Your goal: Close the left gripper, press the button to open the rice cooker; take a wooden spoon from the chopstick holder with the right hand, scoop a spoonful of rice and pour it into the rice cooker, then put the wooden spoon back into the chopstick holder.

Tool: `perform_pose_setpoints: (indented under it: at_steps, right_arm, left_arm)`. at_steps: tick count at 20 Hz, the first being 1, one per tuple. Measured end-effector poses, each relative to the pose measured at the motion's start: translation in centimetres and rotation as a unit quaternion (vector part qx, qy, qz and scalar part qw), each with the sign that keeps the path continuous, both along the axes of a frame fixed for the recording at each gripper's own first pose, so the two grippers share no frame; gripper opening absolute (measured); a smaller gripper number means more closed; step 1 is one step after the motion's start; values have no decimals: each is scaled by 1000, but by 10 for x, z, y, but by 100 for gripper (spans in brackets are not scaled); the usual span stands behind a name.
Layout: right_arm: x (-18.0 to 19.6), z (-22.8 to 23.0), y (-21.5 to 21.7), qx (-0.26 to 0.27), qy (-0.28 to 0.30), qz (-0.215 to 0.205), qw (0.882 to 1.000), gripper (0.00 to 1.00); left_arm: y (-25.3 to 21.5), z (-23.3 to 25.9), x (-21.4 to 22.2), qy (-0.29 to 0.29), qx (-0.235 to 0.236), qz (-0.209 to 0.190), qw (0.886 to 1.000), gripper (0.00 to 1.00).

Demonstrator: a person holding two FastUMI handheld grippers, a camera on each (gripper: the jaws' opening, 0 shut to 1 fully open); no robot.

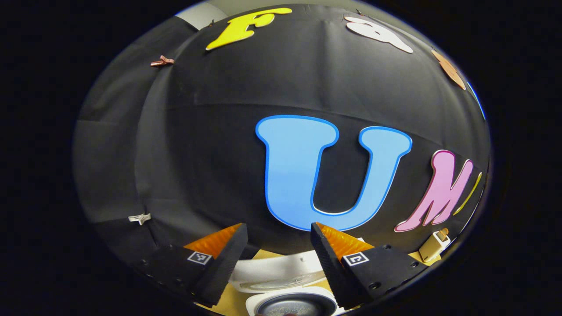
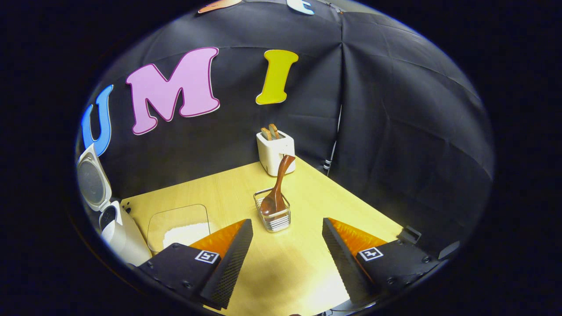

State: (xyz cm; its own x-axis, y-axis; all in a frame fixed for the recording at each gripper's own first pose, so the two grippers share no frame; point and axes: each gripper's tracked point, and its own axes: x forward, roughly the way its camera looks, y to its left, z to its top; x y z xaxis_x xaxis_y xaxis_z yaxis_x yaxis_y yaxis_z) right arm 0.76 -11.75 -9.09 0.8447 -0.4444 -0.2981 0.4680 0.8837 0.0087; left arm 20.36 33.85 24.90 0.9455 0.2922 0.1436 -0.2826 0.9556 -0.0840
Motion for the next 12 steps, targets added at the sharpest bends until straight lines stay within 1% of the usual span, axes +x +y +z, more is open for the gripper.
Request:
perform_pose_setpoints:
  at_steps: [2, 4, 6, 8, 10, 12]
  right_arm:
    - [-13, -1, 7, -15, 9, 2, 1000, 99]
    - [-23, 3, -2, -37, 15, -9, 999, 98]
    - [-27, 10, -5, -34, 4, -24, 999, 98]
    - [-30, 16, -7, -33, -8, -33, 999, 98]
    - [-27, 13, -5, -36, -7, -30, 999, 98]
    - [-20, 10, 2, -34, -5, -19, 999, 98]
  left_arm:
    - [2, -9, 23, 32, 9, -11, 999, 93]
    - [-1, -33, 42, 80, -2, -25, 996, 93]
    - [-2, -49, 48, 109, -28, -27, 993, 93]
    - [-3, -52, 50, 121, -22, -27, 992, 94]
    - [-4, -57, 48, 132, -29, -40, 990, 95]
    - [-10, -62, 42, 151, -48, -56, 986, 93]
